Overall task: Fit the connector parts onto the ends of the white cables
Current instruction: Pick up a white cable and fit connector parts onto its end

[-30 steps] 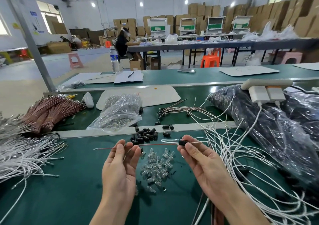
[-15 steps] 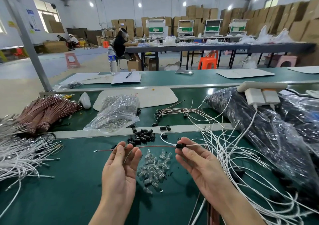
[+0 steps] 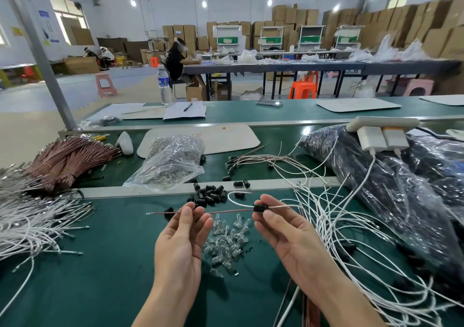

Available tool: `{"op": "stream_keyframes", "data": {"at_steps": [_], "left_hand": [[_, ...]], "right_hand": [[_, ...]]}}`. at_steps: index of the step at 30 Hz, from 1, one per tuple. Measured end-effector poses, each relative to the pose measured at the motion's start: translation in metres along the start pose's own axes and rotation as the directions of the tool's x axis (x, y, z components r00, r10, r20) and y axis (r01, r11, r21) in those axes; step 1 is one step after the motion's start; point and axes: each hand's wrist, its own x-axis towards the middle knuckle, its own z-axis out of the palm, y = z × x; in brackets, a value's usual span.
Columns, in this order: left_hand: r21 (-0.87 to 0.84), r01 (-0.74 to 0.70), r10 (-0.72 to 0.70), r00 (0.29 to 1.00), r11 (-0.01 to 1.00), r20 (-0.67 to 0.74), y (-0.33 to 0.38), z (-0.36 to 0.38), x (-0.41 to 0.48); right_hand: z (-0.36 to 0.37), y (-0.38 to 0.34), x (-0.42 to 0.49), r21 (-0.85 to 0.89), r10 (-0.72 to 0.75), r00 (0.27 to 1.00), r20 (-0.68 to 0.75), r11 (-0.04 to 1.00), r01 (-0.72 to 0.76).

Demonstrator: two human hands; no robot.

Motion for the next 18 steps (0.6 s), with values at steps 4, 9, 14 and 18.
{"op": "stream_keyframes", "data": {"at_steps": [4,9,14,18], "left_hand": [[-0.039,0.001,-0.001,1.0,0.999,0.012,0.0036,-0.0005,0.0006],[0.017,-0.03,0.029,0.999,0.999,0.038,0.0055,-0.0023,-0.0011],[0.03,-0.03,0.028,0.999,0.999,0.043,0.0057,-0.0028,-0.0009],[0.016,-0.006,0.006,1.0,1.0,0.021,0.0056,-0.0035,-0.0013]], "right_hand": [[0.0017,-0.0016,-0.0025,-0.068,-0.027,0.999,0.029,0.997,0.029],[0.0031,-0.0012,-0.0041,-0.138,-0.085,0.996,0.015,0.987,0.086],[0.0032,-0.0005,-0.0051,-0.195,-0.112,0.993,0.03,0.974,0.116],[0.0024,-0.0005,-0.0052,-0.205,-0.108,0.993,0.05,0.972,0.116]]}}
